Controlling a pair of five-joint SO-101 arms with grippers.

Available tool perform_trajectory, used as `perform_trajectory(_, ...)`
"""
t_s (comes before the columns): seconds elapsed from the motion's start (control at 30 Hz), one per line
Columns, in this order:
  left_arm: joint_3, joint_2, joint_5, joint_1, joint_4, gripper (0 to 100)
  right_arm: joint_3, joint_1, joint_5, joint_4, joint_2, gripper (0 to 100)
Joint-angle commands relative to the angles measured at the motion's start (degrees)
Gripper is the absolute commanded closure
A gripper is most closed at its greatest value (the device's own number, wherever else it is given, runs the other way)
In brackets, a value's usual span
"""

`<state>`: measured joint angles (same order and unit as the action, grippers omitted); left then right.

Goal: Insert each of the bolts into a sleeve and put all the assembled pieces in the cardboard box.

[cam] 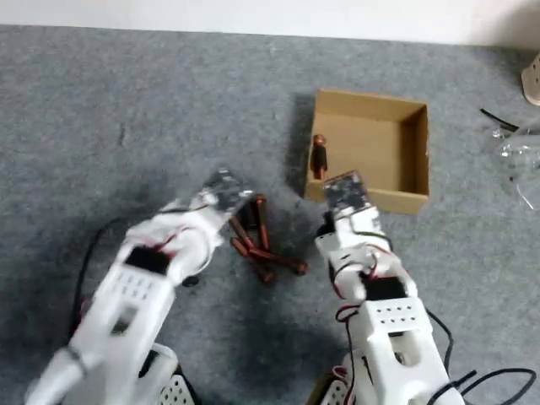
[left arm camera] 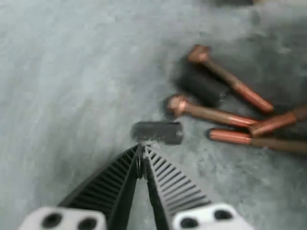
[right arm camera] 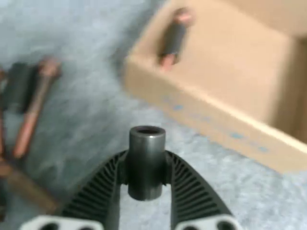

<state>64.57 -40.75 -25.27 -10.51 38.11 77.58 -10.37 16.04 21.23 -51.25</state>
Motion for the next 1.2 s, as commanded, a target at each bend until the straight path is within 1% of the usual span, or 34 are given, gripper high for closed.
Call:
perform_trajectory(0.0, -16.7, 15.0, -10.5, -4.2, 6.9, 99, 1.6, 4.1, -4.0, -6.6, -1.1, 99.5)
perform_trajectory(0.07, -22.3, 19.2, -16.6, -6.1, 11.9, 99, 3.6, 5.1, -5.3, -10.9, -1.2, 99.5)
perform_trajectory(0.13, -27.4, 22.0, -20.9, -8.2, 17.1, 99, 4.6, 6.8, -6.2, -12.8, -1.5, 99.5)
perform_trajectory(0.27, -37.3, 25.0, -25.2, -13.6, 26.9, 99, 4.7, 12.2, -11.8, -13.1, -1.6, 99.5)
perform_trajectory(0.4, -44.1, 28.7, -30.7, -18.3, 33.3, 99, 4.7, 15.8, -15.1, -13.2, -1.6, 99.5)
perform_trajectory(0.5, -47.0, 34.1, -32.7, -20.2, 34.2, 99, 4.7, 16.8, -15.6, -13.2, -1.6, 99.5)
perform_trajectory(0.63, -50.9, 43.2, -32.8, -20.3, 34.2, 99, 4.7, 19.4, -15.8, -13.3, -1.6, 99.5)
perform_trajectory(0.67, -52.2, 45.6, -33.5, -20.3, 34.4, 99, 4.7, 20.2, -16.9, -13.3, -1.6, 99.5)
perform_trajectory(0.73, -54.4, 49.9, -35.1, -20.3, 34.7, 95, 4.7, 22.4, -19.0, -14.5, -1.6, 99.5)
perform_trajectory(0.8, -55.8, 53.1, -35.3, -20.3, 35.2, 89, 5.1, 24.2, -20.1, -16.9, -1.6, 99.5)
perform_trajectory(0.87, -57.1, 54.9, -35.5, -20.3, 37.1, 83, 5.1, 24.9, -20.4, -17.5, -1.6, 99.5)
perform_trajectory(0.9, -57.6, 55.2, -35.5, -20.3, 38.1, 82, 5.1, 24.9, -20.4, -17.6, -1.6, 99.5)
perform_trajectory(1.0, -58.4, 55.2, -35.5, -21.6, 40.2, 82, 5.1, 24.9, -20.4, -17.6, -1.6, 99.5)
perform_trajectory(1.17, -57.4, 55.5, -35.3, -24.5, 39.5, 82, 5.0, 24.8, -20.2, -17.6, -1.5, 99.5)
